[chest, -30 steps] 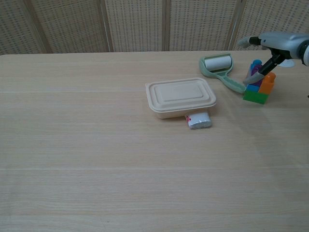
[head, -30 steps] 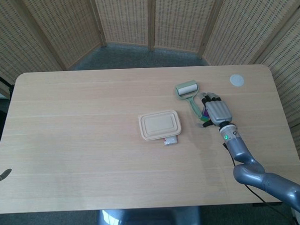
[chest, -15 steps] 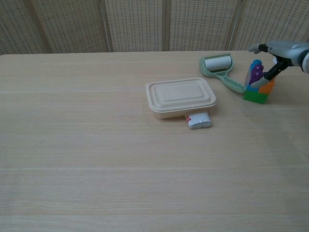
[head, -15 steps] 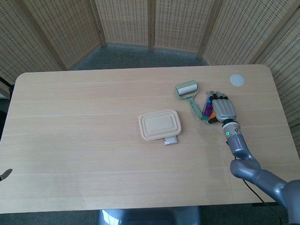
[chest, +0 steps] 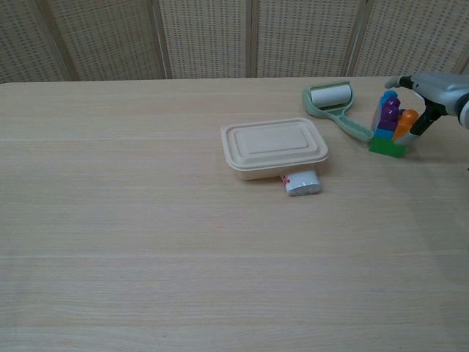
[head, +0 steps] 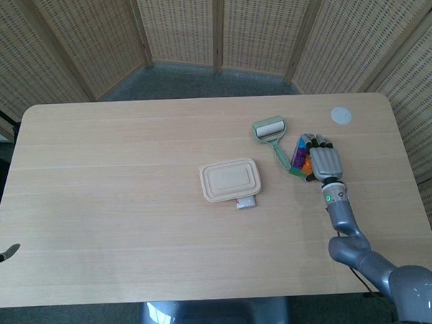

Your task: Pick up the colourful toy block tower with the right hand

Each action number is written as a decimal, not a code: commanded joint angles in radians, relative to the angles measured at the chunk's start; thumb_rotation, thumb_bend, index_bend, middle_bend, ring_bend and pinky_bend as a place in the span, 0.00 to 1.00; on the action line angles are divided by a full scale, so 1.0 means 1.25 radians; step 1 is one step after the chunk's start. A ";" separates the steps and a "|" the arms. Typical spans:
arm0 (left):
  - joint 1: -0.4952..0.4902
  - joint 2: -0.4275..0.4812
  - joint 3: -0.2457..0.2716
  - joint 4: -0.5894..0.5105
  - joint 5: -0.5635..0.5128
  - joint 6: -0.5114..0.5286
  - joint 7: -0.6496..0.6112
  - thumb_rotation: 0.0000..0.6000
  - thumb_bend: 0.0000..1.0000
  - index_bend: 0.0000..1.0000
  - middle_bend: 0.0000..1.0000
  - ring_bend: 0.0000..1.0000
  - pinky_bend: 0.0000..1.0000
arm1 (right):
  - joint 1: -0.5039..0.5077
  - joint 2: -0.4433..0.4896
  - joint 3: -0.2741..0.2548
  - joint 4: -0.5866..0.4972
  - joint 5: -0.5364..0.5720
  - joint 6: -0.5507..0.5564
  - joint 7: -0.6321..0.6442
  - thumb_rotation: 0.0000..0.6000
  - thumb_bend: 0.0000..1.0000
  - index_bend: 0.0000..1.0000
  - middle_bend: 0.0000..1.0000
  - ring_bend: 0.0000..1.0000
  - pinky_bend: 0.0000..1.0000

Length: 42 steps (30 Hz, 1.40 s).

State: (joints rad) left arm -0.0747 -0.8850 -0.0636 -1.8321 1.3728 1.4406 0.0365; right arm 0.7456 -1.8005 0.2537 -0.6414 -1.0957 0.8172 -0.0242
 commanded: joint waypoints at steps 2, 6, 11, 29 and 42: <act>0.000 0.000 0.001 -0.001 0.000 -0.001 0.001 1.00 0.00 0.00 0.00 0.00 0.00 | 0.000 -0.043 -0.002 0.063 -0.032 0.043 0.020 1.00 0.00 0.33 0.25 0.08 0.25; -0.001 -0.002 0.002 -0.001 0.002 -0.002 0.003 1.00 0.00 0.00 0.00 0.00 0.00 | -0.002 -0.060 -0.007 0.094 -0.046 0.039 0.039 1.00 0.00 0.48 0.33 0.15 0.31; -0.001 -0.004 0.003 0.000 0.001 -0.004 0.005 1.00 0.00 0.00 0.00 0.00 0.00 | -0.007 -0.072 -0.010 0.121 -0.061 0.037 0.057 1.00 0.00 0.53 0.39 0.24 0.39; -0.005 -0.005 0.007 -0.002 0.011 -0.012 -0.004 1.00 0.00 0.00 0.00 0.00 0.00 | -0.076 0.045 0.001 -0.079 -0.127 0.237 0.052 1.00 0.00 0.66 0.53 0.39 0.54; -0.003 0.006 0.009 -0.011 0.025 -0.006 -0.027 1.00 0.00 0.00 0.00 0.00 0.00 | -0.097 0.256 0.073 -0.406 -0.112 0.315 -0.085 1.00 0.00 0.65 0.51 0.39 0.54</act>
State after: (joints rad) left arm -0.0789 -0.8777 -0.0532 -1.8450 1.4032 1.4330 0.0042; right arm 0.6291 -1.5481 0.3082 -1.0626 -1.2480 1.1850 -0.0780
